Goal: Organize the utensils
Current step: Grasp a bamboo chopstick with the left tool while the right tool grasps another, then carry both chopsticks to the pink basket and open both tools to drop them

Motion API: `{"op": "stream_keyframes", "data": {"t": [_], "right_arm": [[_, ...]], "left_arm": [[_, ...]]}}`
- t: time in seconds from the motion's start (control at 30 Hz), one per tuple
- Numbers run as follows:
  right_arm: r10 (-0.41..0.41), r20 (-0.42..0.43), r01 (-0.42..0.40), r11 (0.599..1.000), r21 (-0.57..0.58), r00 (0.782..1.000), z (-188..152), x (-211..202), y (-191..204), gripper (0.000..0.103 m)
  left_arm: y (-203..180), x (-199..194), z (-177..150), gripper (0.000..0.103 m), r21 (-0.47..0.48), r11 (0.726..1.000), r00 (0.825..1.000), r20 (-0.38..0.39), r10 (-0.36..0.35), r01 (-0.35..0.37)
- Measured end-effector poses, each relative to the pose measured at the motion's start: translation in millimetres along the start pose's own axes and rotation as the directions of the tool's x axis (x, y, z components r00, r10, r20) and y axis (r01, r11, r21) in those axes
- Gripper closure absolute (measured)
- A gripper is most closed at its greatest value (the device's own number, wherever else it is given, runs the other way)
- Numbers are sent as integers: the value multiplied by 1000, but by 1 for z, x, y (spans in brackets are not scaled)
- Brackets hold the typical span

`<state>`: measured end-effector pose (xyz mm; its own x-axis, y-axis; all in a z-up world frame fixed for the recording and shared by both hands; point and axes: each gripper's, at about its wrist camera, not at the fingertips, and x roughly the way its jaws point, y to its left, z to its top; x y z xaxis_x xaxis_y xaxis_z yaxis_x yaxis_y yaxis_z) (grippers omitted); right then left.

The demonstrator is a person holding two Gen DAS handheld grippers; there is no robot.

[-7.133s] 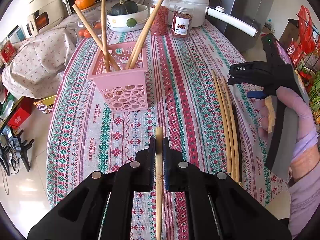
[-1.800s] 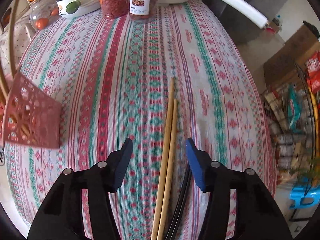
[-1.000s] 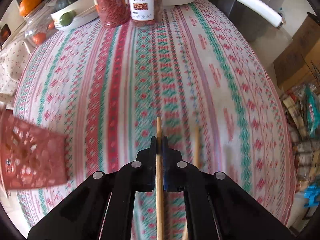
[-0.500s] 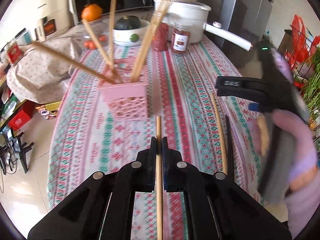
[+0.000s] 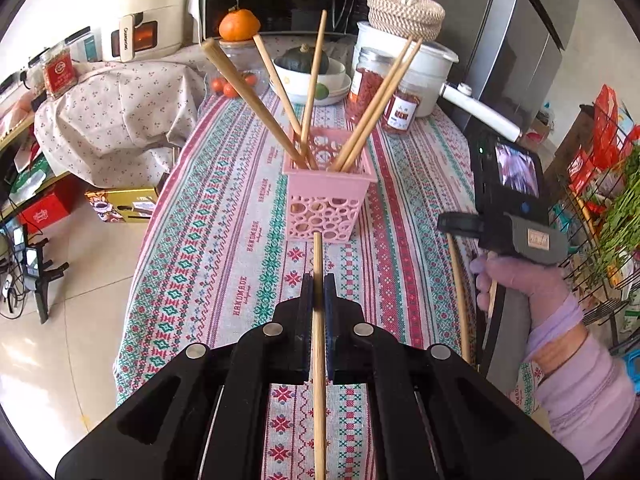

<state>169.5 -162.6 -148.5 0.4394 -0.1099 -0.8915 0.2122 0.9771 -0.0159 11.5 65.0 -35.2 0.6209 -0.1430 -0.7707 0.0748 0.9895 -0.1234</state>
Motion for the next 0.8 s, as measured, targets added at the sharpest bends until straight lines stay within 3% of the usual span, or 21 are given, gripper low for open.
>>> {"op": "stream_keyframes", "data": {"t": [0.2,0.33,0.63,0.8], "right_arm": [[75,105,-76,997,14,992,-27,-61,-8,97],[130,188,-137,990,24,973,-48,-112,-23,97],[247,310,-283,956,76,918,-99,-197,-64,97],[312,360,-375,920,117,879,-126,-231,-87,97]], "left_arm": [[1,-26,-4,99,-11,1000,998,53,-19,19],[3,-42,-8,99,-27,999,996,81,-25,27],[10,-78,-29,99,-63,997,993,104,-46,53],[6,-108,-24,99,-50,997,988,144,-50,58]]}}
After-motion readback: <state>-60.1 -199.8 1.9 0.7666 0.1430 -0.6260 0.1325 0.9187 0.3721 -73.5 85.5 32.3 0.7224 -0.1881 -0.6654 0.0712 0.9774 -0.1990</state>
